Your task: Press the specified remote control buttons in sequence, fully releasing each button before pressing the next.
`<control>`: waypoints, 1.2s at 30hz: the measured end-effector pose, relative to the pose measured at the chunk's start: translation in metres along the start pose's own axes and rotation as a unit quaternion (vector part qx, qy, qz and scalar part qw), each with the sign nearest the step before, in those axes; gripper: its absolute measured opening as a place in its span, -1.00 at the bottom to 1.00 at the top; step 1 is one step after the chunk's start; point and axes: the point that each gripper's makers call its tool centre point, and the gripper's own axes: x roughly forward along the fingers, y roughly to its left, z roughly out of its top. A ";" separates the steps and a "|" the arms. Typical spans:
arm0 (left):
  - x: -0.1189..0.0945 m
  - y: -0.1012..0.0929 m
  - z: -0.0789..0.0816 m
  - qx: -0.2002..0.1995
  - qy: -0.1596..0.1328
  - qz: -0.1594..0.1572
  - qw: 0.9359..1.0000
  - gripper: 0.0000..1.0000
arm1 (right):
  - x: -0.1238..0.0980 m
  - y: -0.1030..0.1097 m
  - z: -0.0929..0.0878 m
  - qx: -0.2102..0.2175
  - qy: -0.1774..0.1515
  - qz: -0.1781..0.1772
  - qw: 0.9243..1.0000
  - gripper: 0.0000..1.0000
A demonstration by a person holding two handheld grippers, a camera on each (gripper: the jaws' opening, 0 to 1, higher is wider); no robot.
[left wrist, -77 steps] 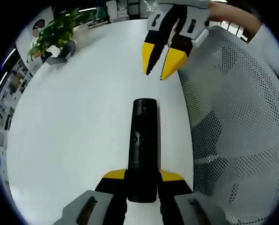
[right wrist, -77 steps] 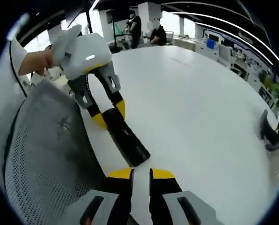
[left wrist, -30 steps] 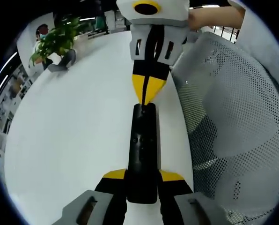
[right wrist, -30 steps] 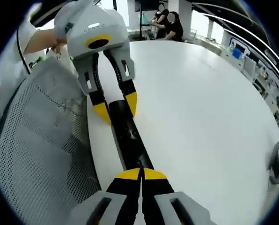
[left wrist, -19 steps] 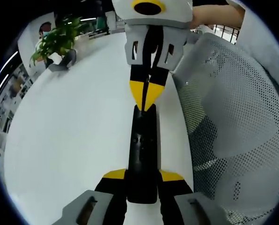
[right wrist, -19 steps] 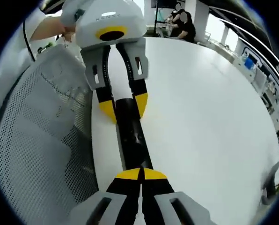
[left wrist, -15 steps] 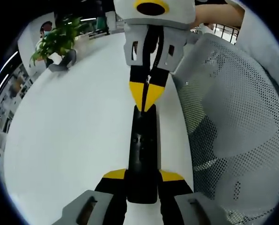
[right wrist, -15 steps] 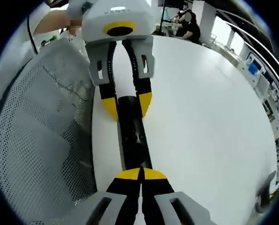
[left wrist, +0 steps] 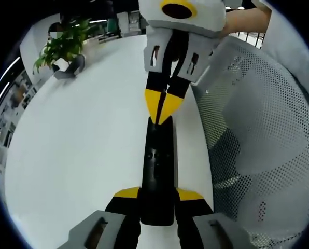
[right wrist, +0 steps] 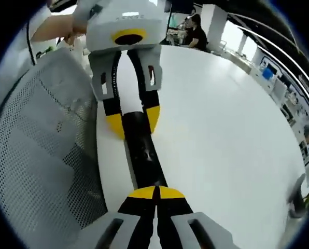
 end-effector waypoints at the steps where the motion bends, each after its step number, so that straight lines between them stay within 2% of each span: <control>1: 0.000 -0.001 0.000 0.001 0.001 -0.001 1.000 -0.51 | -0.001 0.002 0.000 -0.005 -0.001 0.004 1.000 -1.00; 6: 0.000 -0.007 0.000 0.003 0.004 -0.005 1.000 -0.51 | 0.000 0.016 0.000 -0.045 0.010 0.020 0.999 -1.00; 13: 0.001 -0.016 0.001 0.001 0.009 -0.003 1.000 -0.51 | 0.003 0.021 0.007 -0.056 0.007 0.027 0.998 -1.00; 15: 0.000 -0.016 0.001 -0.002 0.008 -0.002 1.000 -0.51 | 0.005 0.018 -0.001 -0.082 0.038 0.020 0.996 -1.00; 16: 0.000 -0.015 0.001 -0.005 0.007 -0.001 1.000 -0.51 | 0.004 0.021 0.004 -0.077 0.025 0.023 0.996 -1.00; 21: 0.000 -0.016 0.001 -0.006 0.007 -0.004 1.000 -0.51 | 0.003 0.023 0.003 -0.090 0.028 0.029 0.995 -1.00; 29: 0.000 -0.016 0.001 -0.001 0.009 -0.008 1.000 -0.51 | 0.006 0.023 0.003 -0.114 0.051 0.024 0.992 -1.00; 31: 0.000 -0.016 0.001 -0.001 0.008 -0.008 1.000 -0.51 | 0.006 0.022 0.003 -0.103 0.042 0.018 0.994 -1.00; 33: 0.000 -0.016 0.001 -0.002 0.008 -0.008 1.000 -0.51 | 0.005 0.021 0.005 -0.067 0.013 0.018 0.998 -1.00; 36: 0.000 -0.016 0.001 -0.004 0.007 -0.006 1.000 -0.51 | 0.003 0.020 0.005 -0.015 -0.018 0.026 0.999 -1.00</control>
